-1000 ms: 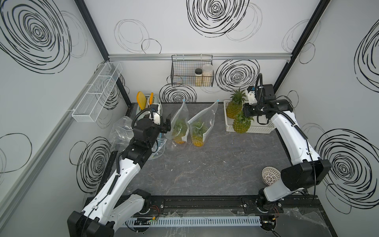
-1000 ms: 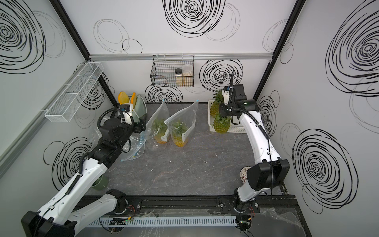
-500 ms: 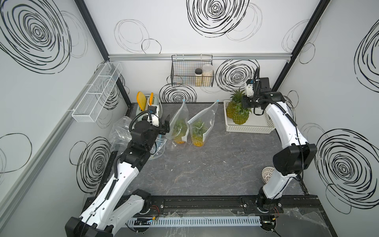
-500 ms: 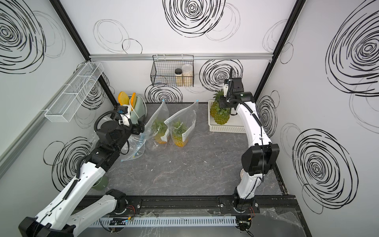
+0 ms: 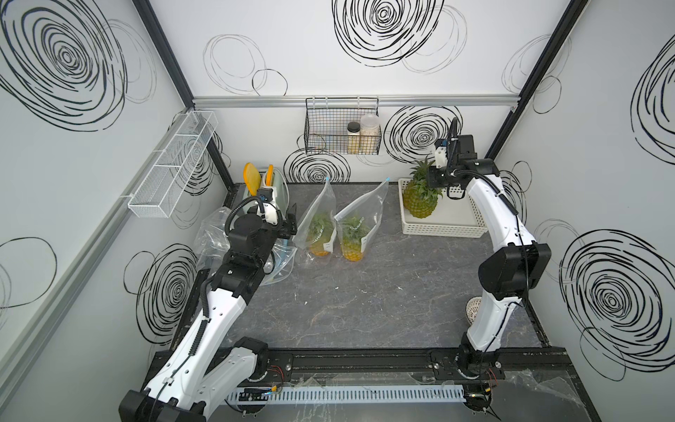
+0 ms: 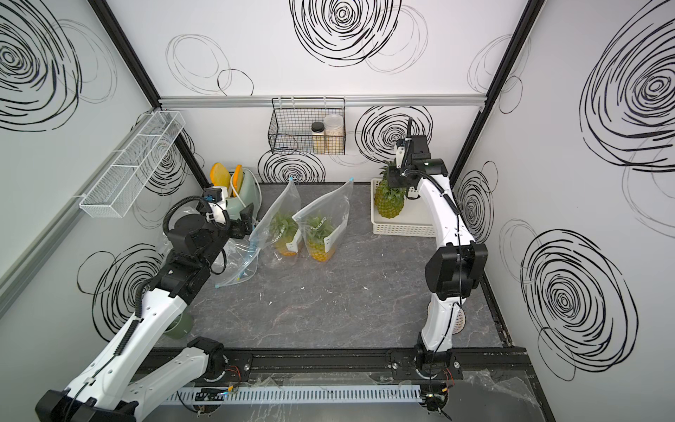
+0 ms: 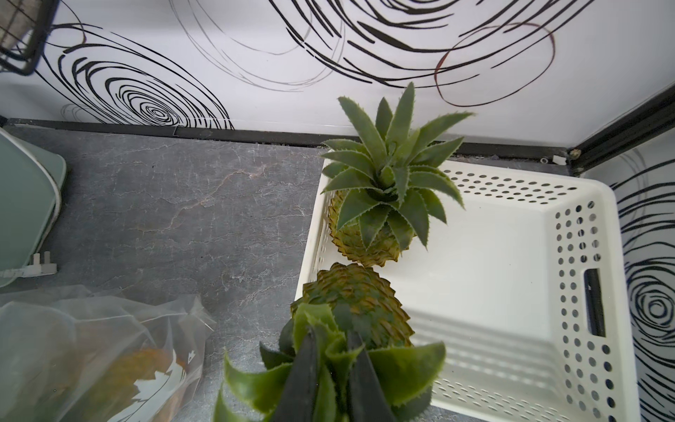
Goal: Open the zip-top bag and take out the pineapple
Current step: Place the pineapple in the basket.
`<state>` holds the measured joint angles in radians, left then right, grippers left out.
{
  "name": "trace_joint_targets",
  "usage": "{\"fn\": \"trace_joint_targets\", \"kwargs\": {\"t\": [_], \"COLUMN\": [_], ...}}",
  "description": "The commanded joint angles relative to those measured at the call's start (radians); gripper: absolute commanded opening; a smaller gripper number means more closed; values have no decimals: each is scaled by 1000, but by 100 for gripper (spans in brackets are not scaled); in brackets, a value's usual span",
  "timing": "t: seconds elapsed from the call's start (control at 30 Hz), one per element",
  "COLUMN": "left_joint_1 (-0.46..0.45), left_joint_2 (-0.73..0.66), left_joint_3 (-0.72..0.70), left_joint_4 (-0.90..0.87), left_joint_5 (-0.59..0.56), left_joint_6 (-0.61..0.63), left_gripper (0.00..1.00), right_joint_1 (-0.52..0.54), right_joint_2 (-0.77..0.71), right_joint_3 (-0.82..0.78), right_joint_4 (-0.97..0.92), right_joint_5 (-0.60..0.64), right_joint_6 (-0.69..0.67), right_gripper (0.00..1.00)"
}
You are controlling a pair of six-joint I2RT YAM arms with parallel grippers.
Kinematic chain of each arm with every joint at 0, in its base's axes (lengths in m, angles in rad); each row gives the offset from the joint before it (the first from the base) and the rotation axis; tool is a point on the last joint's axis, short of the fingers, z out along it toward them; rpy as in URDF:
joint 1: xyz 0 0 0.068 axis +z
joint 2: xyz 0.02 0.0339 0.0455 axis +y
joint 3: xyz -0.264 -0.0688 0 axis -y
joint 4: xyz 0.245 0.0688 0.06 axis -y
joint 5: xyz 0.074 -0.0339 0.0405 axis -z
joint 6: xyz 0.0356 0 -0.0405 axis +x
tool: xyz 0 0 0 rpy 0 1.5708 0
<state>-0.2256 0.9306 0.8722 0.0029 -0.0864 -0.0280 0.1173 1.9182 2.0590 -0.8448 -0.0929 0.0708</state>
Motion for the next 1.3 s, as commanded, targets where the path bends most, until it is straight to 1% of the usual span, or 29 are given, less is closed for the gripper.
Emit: {"fn": "trace_joint_targets", "kwargs": {"t": [0.0,0.77,1.1,1.27], "left_joint_1": [13,28,31,31], "left_joint_2": [-9,-2,5,10], "left_joint_3": [-9,-12,-13,-15], "left_joint_4": [58,63,66,66], "left_joint_5": [23,51,68,67], "left_joint_6": [-11,-24,-32,-32], "left_gripper": [82,81,81,81], "right_joint_1": [-8,-17,-47,-56], "right_joint_2": [-1,59,104,106], "right_joint_3": [21,-60,-77,-124], "right_joint_4": [75,95,70,97], "right_joint_5": [-26,-77,-101,-118], "right_joint_6": [12,24,46,54], "right_gripper": [0,0,0,0]}}
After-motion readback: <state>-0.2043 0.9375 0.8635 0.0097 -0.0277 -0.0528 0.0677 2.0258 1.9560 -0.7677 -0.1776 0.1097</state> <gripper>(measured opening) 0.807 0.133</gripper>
